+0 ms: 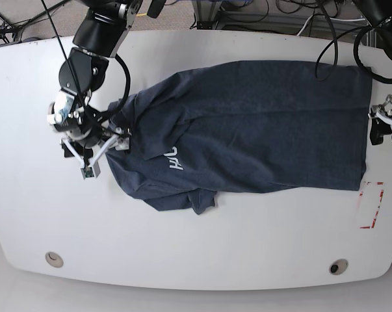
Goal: Fold the T-shirt properly
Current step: 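Release the right gripper and move it to the shirt's sleeve edge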
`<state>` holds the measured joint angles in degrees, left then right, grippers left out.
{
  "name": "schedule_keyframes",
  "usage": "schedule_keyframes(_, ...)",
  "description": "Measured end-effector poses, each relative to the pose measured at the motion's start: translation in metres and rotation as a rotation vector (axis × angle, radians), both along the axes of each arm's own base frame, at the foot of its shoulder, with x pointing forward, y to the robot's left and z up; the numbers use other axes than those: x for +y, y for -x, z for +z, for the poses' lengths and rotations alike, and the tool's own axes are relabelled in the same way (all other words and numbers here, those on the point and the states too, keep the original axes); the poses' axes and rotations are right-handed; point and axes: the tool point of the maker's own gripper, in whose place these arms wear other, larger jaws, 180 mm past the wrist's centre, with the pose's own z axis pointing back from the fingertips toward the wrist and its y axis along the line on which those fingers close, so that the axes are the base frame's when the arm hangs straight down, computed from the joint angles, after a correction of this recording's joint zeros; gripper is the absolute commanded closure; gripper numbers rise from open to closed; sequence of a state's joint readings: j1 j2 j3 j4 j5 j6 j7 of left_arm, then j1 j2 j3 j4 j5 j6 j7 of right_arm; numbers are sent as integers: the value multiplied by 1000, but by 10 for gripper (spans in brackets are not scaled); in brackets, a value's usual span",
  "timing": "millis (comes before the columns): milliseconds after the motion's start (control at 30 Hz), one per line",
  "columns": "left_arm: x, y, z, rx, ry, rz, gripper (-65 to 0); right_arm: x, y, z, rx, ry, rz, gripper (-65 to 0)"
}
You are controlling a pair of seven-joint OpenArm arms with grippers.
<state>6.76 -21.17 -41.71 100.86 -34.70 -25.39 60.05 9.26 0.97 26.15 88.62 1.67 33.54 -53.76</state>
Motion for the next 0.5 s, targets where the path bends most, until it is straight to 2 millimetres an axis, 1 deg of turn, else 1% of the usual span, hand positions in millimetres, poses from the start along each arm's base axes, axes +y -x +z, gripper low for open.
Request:
schedule_keyframes(100,10,3,-6,34,-33,28,-368,-1,-18,10,-26,-8,4,-626)
schedule_keyframes(167,11,3,-7,38,-35,30,-368,-4,-29,22,-64,-6,1,-626)
schedule_keyframes(233,10,3,-8,38,-32,30,-368,-11,-41,34,-93,-14,-11,-626)
schedule_keyframes(267,10,3,-8,37,-31,30,-368,-15,-47,35,-92,-22,-24,-626)
schedule_keyframes(367,10,3,-8,39,-32,30,-368,-24,-56,24,-51,-65,-63,-626)
schedule_keyframes(500,10,3,-8,39,-30,30,-368,-22,-61,7,-25,-154,-97,-626)
